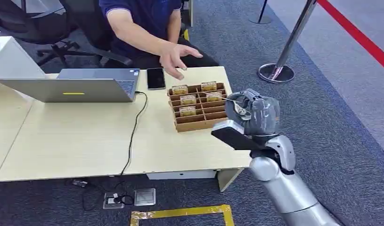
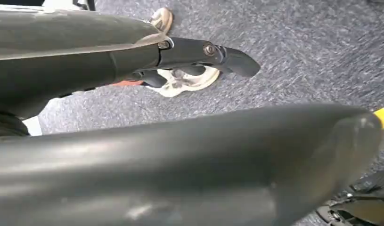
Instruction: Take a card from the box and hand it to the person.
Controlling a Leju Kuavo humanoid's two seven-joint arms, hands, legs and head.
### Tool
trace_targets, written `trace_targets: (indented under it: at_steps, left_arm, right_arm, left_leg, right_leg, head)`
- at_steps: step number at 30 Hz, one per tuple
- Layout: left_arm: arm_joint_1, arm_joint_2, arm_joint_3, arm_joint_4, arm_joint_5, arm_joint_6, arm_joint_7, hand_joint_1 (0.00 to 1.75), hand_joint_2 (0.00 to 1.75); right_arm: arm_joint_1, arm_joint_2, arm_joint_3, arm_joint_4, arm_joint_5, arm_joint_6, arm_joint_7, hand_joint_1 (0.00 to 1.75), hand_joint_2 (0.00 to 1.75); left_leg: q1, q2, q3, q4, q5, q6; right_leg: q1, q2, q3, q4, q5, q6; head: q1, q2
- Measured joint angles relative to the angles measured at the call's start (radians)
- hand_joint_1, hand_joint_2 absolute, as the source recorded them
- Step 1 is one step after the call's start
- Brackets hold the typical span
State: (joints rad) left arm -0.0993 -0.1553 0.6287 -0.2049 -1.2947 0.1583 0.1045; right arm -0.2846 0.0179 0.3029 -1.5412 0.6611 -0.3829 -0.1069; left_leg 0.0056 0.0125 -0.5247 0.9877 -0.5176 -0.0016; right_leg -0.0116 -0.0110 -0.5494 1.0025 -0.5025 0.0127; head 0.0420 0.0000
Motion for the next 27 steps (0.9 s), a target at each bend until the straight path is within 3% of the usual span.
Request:
trace_targets:
  at_steps: [2,5,14,20,27]
  left_arm:
    - [0.001,0.002,0.002,0.0,0.0,-0.003,-0.003,0.0,0.0]
    - [0.001,0.003,0.009,0.0,0.0,-0.006,-0.002,0.0,0.0]
    - [0.001,0.006,0.014,0.0,-0.003,-0.005,0.013,0.0,0.0]
    - [-0.01,0.006,0.013,0.0,-0.018,-0.014,0.029,0.0,0.0]
    - [-0.036,0.006,0.008,0.0,-0.029,-0.032,0.033,0.0,0.0]
  right_arm:
    - [0.007,-0.013,0.0,-0.019,-0.125,0.033,-0.041,1.75,1.75]
    - [0.008,-0.02,0.0,-0.019,-0.21,0.08,-0.064,1.75,1.75]
    - [0.003,-0.001,0.01,0.013,-0.227,0.108,-0.053,1.75,1.75]
    - [-0.049,0.019,0.011,0.101,-0.067,-0.029,-0.027,1.75,1.75]
    - [-0.215,0.07,0.01,0.293,0.031,-0.107,0.027,1.75,1.75]
  left_leg:
    - [0.0,0.0,0.0,0.0,0.0,0.0]
    - [0.0,0.0,0.0,0.0,0.0,0.0]
    - [0.0,0.0,0.0,0.0,0.0,0.0]
    - [0.0,0.0,0.0,0.0,0.0,0.0]
    - [0.0,0.0,0.0,0.0,0.003,0.0]
  right_leg:
    - [0.0,0.0,0.0,0.0,0.0,0.0]
    - [0.0,0.0,0.001,0.0,0.0,0.0]
    - [0.0,0.0,0.0,0.0,0.0,0.0]
    - [0.0,0.0,0.001,0.0,0.001,0.0]
    - [0.0,0.0,0.0,0.001,0.002,0.0]
  head:
    - [0.0,0.0]
    - [0.0,0.0]
    - [-0.001,0.0]
    - [0.0,0.0]
    - [-0.001,0.0]
